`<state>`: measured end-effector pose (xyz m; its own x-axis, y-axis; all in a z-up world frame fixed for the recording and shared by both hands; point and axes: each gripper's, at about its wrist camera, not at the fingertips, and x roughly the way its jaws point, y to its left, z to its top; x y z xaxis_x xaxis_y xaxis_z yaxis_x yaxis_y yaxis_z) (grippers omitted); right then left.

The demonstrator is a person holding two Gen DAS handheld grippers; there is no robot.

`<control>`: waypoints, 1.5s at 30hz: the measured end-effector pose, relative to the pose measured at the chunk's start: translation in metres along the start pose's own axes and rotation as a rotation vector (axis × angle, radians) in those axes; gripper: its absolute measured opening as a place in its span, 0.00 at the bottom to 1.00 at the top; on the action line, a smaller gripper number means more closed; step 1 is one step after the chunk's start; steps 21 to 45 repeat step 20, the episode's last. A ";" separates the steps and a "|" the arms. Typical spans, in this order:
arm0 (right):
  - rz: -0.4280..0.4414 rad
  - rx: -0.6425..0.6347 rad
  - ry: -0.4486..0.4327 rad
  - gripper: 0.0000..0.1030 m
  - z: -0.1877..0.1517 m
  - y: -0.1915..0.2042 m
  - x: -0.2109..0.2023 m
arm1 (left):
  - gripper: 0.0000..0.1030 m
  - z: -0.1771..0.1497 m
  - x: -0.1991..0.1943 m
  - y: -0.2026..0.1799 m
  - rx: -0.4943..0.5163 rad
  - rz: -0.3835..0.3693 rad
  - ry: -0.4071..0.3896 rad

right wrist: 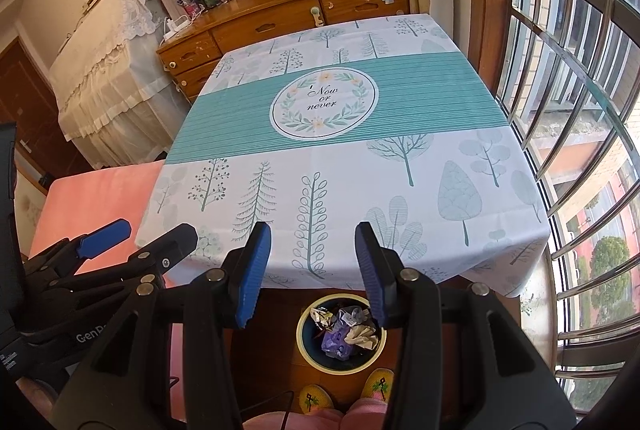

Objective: Collect trash

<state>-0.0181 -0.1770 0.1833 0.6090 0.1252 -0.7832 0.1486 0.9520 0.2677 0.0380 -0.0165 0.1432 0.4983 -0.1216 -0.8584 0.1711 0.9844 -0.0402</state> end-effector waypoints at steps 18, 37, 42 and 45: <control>0.004 -0.003 0.017 0.39 -0.004 -0.007 0.004 | 0.86 -0.003 0.007 0.001 0.000 0.012 0.017; 0.005 -0.005 0.020 0.39 -0.004 -0.009 0.006 | 0.86 -0.004 0.008 0.001 0.000 0.012 0.020; 0.005 -0.005 0.020 0.39 -0.004 -0.009 0.006 | 0.86 -0.004 0.008 0.001 0.000 0.012 0.020; 0.005 -0.005 0.020 0.39 -0.004 -0.009 0.006 | 0.86 -0.004 0.008 0.001 0.000 0.012 0.020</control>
